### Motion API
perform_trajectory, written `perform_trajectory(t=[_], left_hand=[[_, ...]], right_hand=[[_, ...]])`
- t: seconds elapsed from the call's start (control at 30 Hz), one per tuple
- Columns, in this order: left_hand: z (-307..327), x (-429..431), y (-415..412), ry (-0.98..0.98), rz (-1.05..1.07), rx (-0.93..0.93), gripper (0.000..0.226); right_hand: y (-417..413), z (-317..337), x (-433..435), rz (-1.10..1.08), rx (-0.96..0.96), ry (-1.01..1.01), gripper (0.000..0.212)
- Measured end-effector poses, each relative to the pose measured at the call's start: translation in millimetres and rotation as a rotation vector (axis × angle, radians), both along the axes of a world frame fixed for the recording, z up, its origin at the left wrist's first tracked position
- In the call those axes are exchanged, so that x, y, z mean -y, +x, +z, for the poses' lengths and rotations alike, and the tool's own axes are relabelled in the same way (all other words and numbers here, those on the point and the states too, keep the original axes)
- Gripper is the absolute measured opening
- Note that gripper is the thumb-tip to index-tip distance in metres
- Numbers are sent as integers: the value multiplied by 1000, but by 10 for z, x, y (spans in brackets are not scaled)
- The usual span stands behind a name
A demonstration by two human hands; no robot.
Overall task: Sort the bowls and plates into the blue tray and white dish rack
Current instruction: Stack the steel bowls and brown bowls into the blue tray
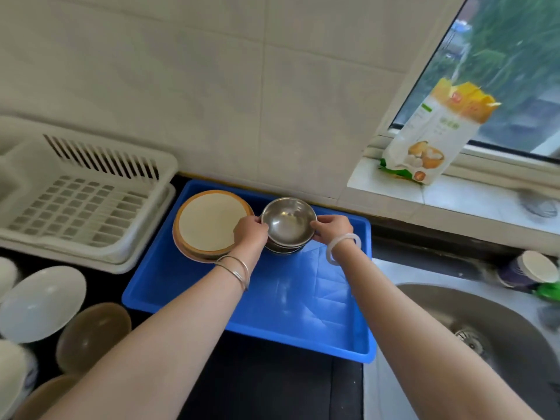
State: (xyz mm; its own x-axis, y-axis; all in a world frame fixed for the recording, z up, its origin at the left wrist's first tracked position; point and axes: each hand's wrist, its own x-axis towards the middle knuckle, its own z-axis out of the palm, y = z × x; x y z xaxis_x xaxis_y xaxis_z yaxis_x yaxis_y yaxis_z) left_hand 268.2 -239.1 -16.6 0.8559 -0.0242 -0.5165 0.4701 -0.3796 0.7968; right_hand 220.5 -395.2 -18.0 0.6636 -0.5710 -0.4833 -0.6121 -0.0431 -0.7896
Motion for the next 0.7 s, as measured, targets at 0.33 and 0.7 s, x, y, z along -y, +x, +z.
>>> perform_trajectory(t=[0.33, 0.7], left_hand=[[-81, 180, -71, 388, -194, 96, 27], [-101, 243, -212, 145, -29, -68, 46]], right_hand=[[50, -117, -56, 120, -75, -178, 27], [24, -156, -147, 185, -62, -224, 26]])
